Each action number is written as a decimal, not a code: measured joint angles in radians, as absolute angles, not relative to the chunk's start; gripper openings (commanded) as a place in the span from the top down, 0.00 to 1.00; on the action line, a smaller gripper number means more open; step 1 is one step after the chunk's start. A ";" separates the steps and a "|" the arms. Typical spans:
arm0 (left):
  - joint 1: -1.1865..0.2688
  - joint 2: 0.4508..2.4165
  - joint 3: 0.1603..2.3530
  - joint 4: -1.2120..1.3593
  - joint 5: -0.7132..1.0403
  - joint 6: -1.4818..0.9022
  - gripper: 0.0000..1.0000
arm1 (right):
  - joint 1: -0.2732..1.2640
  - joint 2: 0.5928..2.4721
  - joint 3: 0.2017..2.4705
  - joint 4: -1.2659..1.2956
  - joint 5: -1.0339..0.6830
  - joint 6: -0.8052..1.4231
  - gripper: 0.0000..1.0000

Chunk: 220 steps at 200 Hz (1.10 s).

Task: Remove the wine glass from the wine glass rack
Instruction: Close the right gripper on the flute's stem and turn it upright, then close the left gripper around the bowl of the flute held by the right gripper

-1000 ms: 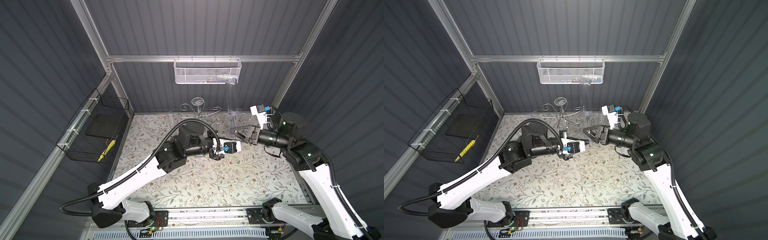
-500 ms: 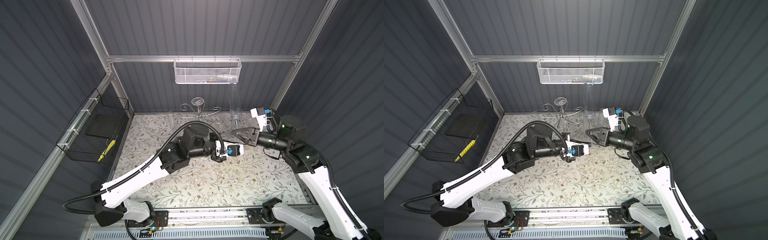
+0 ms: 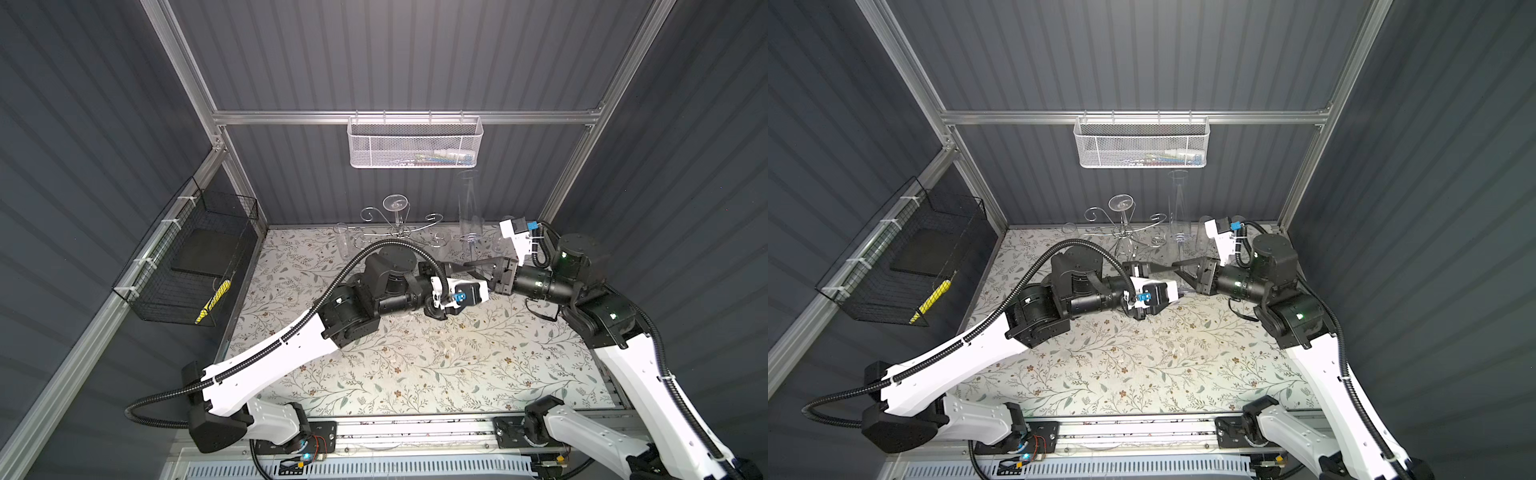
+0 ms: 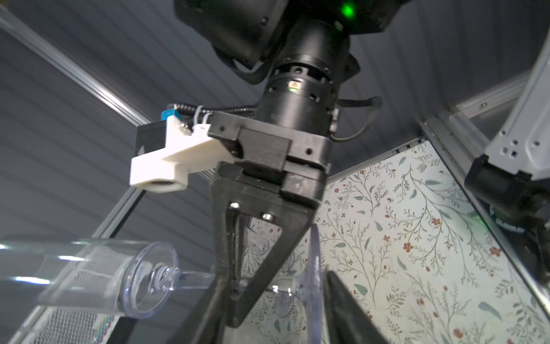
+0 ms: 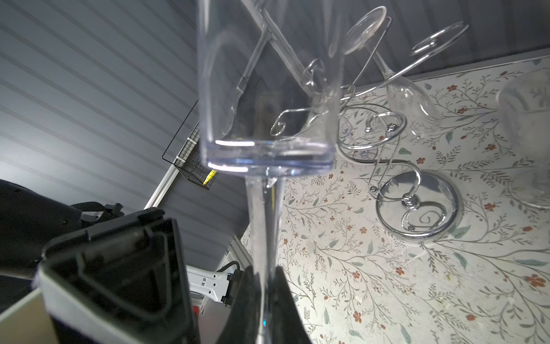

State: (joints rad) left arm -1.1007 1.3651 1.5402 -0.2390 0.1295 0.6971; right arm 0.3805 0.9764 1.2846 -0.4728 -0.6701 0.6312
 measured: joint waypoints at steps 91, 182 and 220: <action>-0.885 1.314 1.476 0.045 0.121 -0.054 0.18 | 0.381 0.804 1.096 -0.377 -0.505 0.246 1.00; -0.834 1.474 1.563 0.176 0.414 -0.456 0.15 | 0.398 0.723 0.921 -0.187 -0.517 0.136 1.00; -0.834 1.505 1.570 0.233 0.459 -0.520 0.20 | 0.441 0.729 0.908 -0.138 -0.514 0.129 1.00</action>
State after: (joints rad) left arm -0.8341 1.5055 1.5700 0.2325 0.4587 -0.5201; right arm 0.4408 0.7288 0.9077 -0.1383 -0.5140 0.1291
